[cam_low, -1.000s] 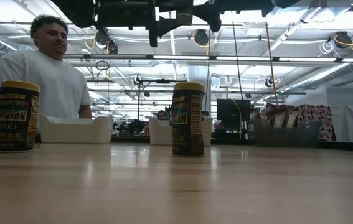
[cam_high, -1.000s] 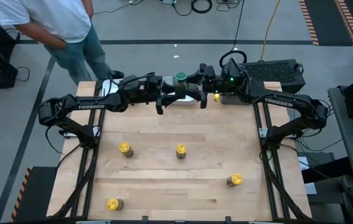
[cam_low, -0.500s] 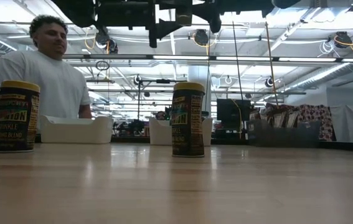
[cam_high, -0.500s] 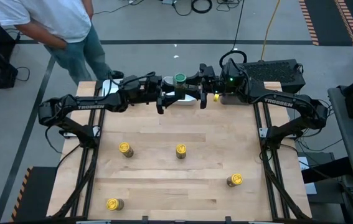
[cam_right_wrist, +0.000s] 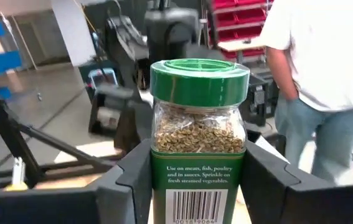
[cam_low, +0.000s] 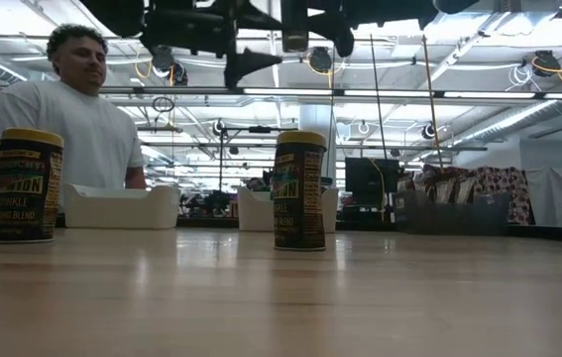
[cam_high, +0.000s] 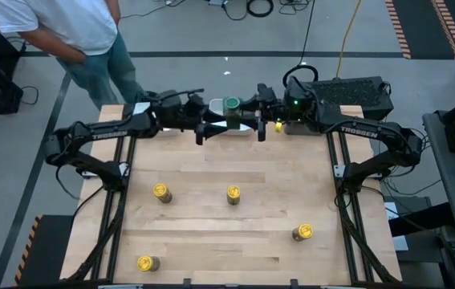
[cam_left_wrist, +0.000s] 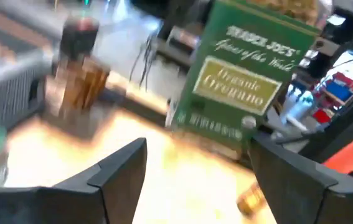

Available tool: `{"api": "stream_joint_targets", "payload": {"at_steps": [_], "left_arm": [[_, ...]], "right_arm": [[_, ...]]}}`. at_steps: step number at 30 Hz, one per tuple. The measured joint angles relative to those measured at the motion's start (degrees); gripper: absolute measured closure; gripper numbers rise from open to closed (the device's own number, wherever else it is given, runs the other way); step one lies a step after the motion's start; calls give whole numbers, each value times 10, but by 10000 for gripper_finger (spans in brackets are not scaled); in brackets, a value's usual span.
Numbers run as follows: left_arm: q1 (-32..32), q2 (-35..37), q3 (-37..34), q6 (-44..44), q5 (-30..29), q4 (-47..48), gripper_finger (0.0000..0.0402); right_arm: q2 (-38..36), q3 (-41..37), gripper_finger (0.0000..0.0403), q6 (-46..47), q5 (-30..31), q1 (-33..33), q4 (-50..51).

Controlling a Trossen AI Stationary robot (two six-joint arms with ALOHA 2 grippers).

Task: Sort spices by type
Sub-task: Put the green seasoning bottle into the right white bin

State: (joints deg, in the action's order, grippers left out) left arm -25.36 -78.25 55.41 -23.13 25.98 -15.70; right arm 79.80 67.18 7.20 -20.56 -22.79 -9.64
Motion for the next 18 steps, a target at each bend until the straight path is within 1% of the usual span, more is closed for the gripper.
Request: {"api": "stream_joint_targets", "payload": {"at_steps": [3, 5, 7, 9, 12, 13, 15, 18], "left_arm": [[-25, 24, 18, -12, 39, 95, 116], [-37, 45, 39, -25, 50, 159, 116], [-45, 59, 68, -37, 49, 219, 116], [-53, 62, 105, -71, 25, 286, 116], [-58, 51, 162, -164, -36, 370, 116], [-58, 43, 178, -190, -41, 388, 116], [-53, 27, 197, -225, -42, 403, 116], [-41, 4, 220, -258, -52, 402, 117]], "right_arm": [[-1, 0, 237, -30, 23, 0, 38], [-1, 0, 237, -49, 42, 2, 70], [-1, 0, 237, -66, 64, 4, 94], [-1, 0, 237, -81, 95, 9, 115], [0, 0, 237, -94, 156, 20, 140], [1, 0, 237, -97, 180, 25, 143], [7, 0, 237, -101, 221, 34, 147], [21, 0, 236, -100, 249, 44, 158]]}}
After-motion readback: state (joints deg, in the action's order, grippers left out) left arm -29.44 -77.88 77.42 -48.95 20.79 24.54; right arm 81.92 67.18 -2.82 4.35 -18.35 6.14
